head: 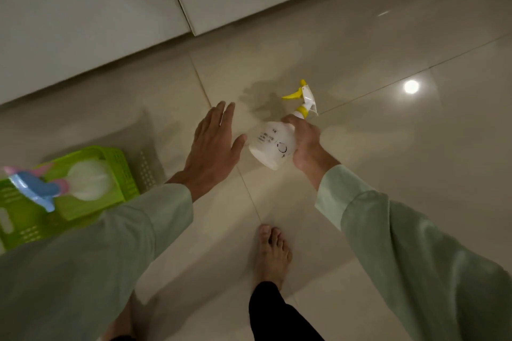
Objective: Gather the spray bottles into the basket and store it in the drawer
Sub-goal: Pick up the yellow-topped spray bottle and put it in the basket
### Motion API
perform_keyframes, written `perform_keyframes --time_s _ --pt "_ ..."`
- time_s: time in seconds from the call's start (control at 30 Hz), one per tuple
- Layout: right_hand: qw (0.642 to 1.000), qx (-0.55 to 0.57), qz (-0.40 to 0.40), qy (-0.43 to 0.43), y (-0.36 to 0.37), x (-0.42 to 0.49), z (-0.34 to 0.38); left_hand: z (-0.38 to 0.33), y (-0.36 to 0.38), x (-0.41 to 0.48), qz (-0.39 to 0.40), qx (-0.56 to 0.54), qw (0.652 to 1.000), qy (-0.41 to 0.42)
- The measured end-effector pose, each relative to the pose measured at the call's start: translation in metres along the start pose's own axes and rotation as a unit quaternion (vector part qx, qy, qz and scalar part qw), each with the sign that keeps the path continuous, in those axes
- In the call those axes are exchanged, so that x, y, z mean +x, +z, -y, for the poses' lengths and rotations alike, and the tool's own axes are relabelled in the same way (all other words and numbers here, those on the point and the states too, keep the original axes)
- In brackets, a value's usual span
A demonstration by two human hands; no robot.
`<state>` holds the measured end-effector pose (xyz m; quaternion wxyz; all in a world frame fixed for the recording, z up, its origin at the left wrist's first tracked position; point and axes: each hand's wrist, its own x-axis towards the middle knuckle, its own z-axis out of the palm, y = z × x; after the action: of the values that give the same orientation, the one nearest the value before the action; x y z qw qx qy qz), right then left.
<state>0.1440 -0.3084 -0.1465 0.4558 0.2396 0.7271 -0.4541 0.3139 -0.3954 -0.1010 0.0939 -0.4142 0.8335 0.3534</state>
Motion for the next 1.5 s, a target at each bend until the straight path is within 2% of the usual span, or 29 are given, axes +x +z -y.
perform_keyframes --time_s 0.2,0.4,0.67,0.83,1.03,1.23,1.5 --pt "0.992 -0.025 0.049 -0.113 0.011 -0.082 0.015 0.004 -0.061 -0.045 -0.04 -0.008 0.999 -0.019" --pt "0.96 -0.083 0.118 -0.241 0.046 -0.195 0.014 0.028 -0.136 -0.119 -0.095 -0.036 0.994 -0.031" --pt "0.917 -0.147 0.197 -0.316 0.143 -0.33 -0.038 0.122 -0.225 -0.221 -0.162 -0.063 0.982 -0.08" --pt "0.89 -0.204 0.16 -0.375 0.215 -0.382 -0.098 0.198 -0.258 -0.271 -0.168 -0.066 0.977 -0.111" --pt "0.88 -0.232 0.088 -0.406 0.287 -0.389 -0.185 0.281 -0.263 -0.3 -0.149 -0.072 0.978 -0.129" --pt "0.847 -0.288 0.057 -0.444 0.335 -0.351 -0.262 0.338 -0.229 -0.296 -0.126 -0.085 0.976 -0.154" --pt "0.808 -0.325 0.009 -0.491 0.371 -0.281 -0.312 0.388 -0.182 -0.269 -0.124 -0.095 0.973 -0.167"
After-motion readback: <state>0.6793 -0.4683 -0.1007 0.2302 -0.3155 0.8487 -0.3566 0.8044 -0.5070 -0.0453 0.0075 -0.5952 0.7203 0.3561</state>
